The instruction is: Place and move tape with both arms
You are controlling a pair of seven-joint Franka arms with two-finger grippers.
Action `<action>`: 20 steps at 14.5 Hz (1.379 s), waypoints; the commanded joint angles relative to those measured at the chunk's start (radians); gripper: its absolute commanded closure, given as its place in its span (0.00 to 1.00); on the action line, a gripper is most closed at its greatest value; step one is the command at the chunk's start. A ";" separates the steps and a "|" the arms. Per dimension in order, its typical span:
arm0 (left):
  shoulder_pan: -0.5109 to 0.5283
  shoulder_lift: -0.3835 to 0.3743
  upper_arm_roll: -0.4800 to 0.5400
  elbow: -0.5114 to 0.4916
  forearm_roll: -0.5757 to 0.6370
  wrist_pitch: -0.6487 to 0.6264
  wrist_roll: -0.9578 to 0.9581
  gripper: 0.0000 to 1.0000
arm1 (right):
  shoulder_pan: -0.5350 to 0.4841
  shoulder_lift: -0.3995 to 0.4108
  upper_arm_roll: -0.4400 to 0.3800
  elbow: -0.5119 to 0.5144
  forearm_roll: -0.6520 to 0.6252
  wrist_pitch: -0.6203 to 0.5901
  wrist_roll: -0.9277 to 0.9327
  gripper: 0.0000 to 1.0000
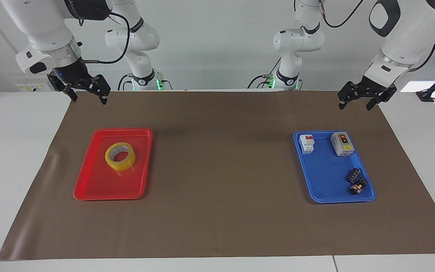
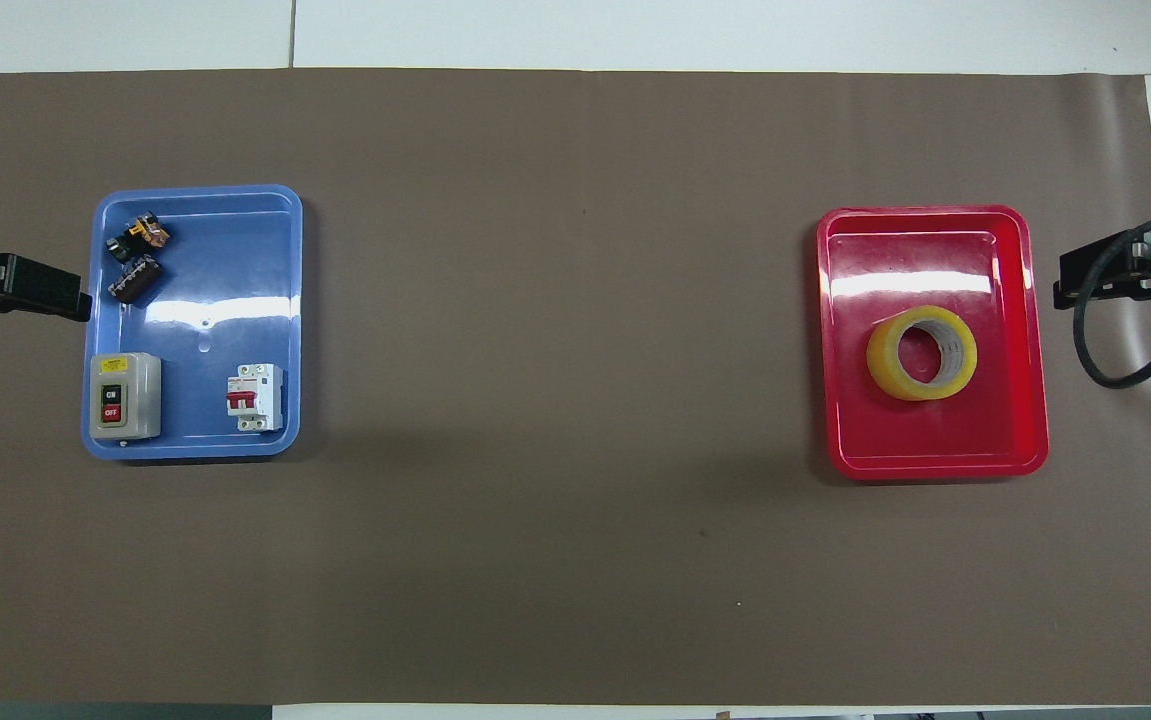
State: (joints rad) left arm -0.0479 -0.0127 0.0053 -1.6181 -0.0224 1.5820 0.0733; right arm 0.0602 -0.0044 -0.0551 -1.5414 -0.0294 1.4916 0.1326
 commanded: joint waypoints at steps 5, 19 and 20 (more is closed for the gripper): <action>-0.009 -0.030 0.002 -0.026 0.013 0.003 0.011 0.00 | -0.003 0.009 0.003 0.007 -0.006 0.019 -0.080 0.00; -0.009 -0.032 -0.001 -0.028 0.013 -0.002 0.010 0.00 | -0.002 0.009 0.014 0.012 0.000 0.024 -0.074 0.00; -0.010 -0.032 -0.001 -0.029 0.013 -0.002 0.010 0.00 | -0.002 0.009 0.014 0.014 0.000 0.016 -0.082 0.00</action>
State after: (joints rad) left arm -0.0482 -0.0158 0.0033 -1.6181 -0.0224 1.5817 0.0744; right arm 0.0616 -0.0020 -0.0458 -1.5412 -0.0294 1.5110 0.0732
